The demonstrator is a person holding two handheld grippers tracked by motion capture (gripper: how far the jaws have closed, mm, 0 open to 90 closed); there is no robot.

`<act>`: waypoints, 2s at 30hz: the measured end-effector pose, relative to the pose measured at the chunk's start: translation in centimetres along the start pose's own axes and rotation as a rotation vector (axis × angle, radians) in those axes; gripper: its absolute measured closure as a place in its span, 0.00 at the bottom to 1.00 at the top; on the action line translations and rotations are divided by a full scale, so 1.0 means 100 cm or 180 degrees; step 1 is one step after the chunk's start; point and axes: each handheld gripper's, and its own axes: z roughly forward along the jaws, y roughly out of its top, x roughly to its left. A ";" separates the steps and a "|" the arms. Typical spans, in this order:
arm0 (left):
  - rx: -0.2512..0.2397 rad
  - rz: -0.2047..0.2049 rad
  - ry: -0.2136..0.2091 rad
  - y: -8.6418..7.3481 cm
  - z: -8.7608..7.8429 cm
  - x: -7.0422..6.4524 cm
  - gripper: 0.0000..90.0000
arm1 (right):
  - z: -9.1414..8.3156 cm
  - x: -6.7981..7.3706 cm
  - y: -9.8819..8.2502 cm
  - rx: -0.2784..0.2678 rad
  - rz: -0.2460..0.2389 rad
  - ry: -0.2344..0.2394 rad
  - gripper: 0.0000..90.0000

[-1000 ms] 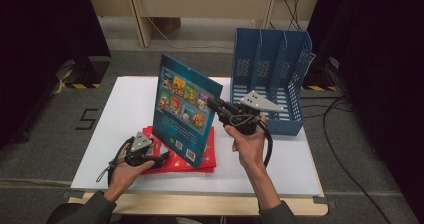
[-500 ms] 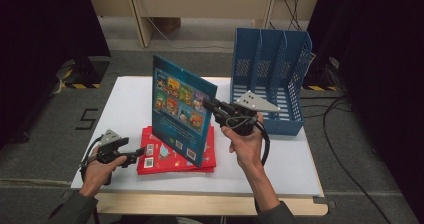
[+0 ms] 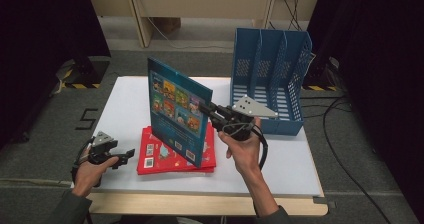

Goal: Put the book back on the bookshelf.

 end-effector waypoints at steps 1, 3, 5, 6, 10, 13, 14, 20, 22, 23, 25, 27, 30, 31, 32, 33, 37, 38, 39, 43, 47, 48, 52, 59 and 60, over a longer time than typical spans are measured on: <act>0.0025 0.0002 -0.0010 -0.002 0.000 0.001 0.21 | -0.001 0.002 0.000 0.0018 -0.0034 -0.0007 0.90; 0.0027 0.0009 -0.0009 -0.002 0.000 0.001 0.21 | -0.001 0.005 0.000 0.0019 -0.0057 0.0039 0.90; 0.0055 -0.0001 0.0014 -0.004 -0.001 0.003 0.21 | 0.000 0.008 -0.002 -0.0011 -0.0048 0.0062 0.90; 0.0047 -0.0010 0.0024 -0.005 -0.001 0.003 0.21 | 0.000 0.010 -0.002 0.0007 -0.0065 0.0069 0.89; 0.0058 -0.0030 0.0064 -0.008 -0.004 0.006 0.21 | 0.004 0.016 -0.005 0.0081 -0.0127 0.0103 0.88; 0.0110 -0.0010 0.0069 -0.010 -0.004 0.006 0.21 | 0.007 0.018 -0.010 0.0117 -0.0143 0.0090 0.87; 0.0119 -0.0006 0.0063 -0.010 -0.004 0.006 0.21 | 0.009 0.019 -0.014 0.0156 -0.0144 0.0060 0.87; 0.0126 -0.0020 0.0063 -0.011 -0.005 0.007 0.21 | 0.018 0.018 -0.027 0.0163 -0.0115 0.0081 0.87; 0.0120 -0.0025 0.0066 -0.011 -0.005 0.008 0.21 | 0.019 0.019 -0.028 0.0184 -0.0126 0.0105 0.87; 0.0109 -0.0032 0.0075 -0.011 -0.005 0.008 0.21 | 0.020 0.020 -0.029 0.0188 -0.0116 0.0108 0.87; 0.0109 -0.0032 0.0073 -0.011 -0.005 0.008 0.21 | 0.023 0.023 -0.032 0.0254 -0.0137 0.0101 0.87; 0.0117 -0.0023 0.0068 -0.011 -0.005 0.008 0.21 | 0.025 0.023 -0.034 0.0229 -0.0112 0.0121 0.87; 0.0161 -0.0011 0.0054 -0.012 -0.005 0.007 0.21 | 0.027 0.022 -0.038 0.0210 -0.0062 0.0133 0.87; 0.0167 -0.0014 0.0054 -0.012 -0.004 0.007 0.21 | 0.028 0.022 -0.038 0.0209 -0.0080 0.0135 0.86; 0.0181 -0.0006 0.0061 -0.012 -0.004 0.007 0.21 | 0.029 0.023 -0.039 0.0233 -0.0062 0.0150 0.86; 0.0197 0.0003 0.0063 -0.012 -0.003 0.006 0.21 | 0.031 0.023 -0.040 0.0247 -0.0058 0.0150 0.86; 0.0229 0.0044 0.0068 -0.013 -0.003 0.005 0.21 | 0.037 0.027 -0.046 0.0333 -0.0126 0.0103 0.85; 0.0241 0.0044 0.0064 -0.013 -0.002 0.005 0.21 | 0.039 0.027 -0.048 0.0322 -0.0105 0.0124 0.85; 0.0260 0.0047 0.0051 -0.013 -0.002 0.005 0.21 | 0.040 0.028 -0.050 0.0335 -0.0069 0.0134 0.85; 0.0313 0.0080 0.0016 -0.015 -0.001 0.003 0.21 | 0.046 0.027 -0.055 0.0330 -0.0011 0.0177 0.85; 0.0314 0.0084 0.0013 -0.014 -0.001 0.003 0.21 | 0.047 0.027 -0.056 0.0323 -0.0078 0.0119 0.85; 0.0315 0.0082 0.0010 -0.014 -0.001 0.003 0.21 | 0.048 0.027 -0.056 0.0304 -0.0036 0.0118 0.85; 0.0318 0.0095 0.0017 -0.014 -0.001 0.002 0.21 | 0.050 0.026 -0.060 0.0289 -0.0029 0.0108 0.86; 0.0315 0.0119 0.0011 -0.013 -0.001 0.001 0.21 | 0.056 0.029 -0.064 0.0316 -0.0107 0.0127 0.85; 0.0316 0.0120 0.0008 -0.013 -0.001 0.001 0.21 | 0.057 0.029 -0.065 0.0313 -0.0095 0.0140 0.85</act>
